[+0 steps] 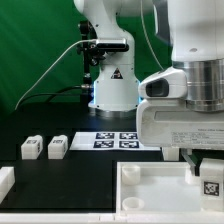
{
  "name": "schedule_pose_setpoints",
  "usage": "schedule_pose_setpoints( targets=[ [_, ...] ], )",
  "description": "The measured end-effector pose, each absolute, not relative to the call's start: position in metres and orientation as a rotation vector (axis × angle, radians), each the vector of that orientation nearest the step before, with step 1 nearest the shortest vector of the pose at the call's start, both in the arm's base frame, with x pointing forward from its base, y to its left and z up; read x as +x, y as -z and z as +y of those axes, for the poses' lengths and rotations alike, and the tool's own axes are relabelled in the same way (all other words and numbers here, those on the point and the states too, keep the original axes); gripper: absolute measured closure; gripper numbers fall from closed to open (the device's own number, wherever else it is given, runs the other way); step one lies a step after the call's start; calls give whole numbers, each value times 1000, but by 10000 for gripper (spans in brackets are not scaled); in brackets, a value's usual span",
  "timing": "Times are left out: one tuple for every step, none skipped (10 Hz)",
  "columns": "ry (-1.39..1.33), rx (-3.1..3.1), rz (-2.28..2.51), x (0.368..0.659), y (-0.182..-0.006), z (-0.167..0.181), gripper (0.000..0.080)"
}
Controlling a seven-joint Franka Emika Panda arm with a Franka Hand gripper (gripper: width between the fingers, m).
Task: Assemble one leg
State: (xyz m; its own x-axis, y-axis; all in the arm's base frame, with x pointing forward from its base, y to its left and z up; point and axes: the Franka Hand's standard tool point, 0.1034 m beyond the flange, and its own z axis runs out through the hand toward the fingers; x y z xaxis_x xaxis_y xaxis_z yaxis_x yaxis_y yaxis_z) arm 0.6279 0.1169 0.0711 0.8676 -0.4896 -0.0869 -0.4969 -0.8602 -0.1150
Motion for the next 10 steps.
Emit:
schedule_pose_setpoints(
  targets=[
    [-132,-2807,952,627,-71,116,505],
    [-188,-2723,1085,625,-69,114,505],
    [-215,-2738,1070,625,-69,114,505],
    [-198,-2805,975,625,-68,115,505],
    [-134,-2939,656,620,-67,113,505],
    [-141,-2915,735,619,-68,114,505],
    [-138,-2914,738,620,-68,113,505],
    [-133,-2907,757,621,-68,112,505],
    [-123,-2848,899,623,-69,111,505],
    [-132,-2811,989,624,-70,113,505]
  ],
)
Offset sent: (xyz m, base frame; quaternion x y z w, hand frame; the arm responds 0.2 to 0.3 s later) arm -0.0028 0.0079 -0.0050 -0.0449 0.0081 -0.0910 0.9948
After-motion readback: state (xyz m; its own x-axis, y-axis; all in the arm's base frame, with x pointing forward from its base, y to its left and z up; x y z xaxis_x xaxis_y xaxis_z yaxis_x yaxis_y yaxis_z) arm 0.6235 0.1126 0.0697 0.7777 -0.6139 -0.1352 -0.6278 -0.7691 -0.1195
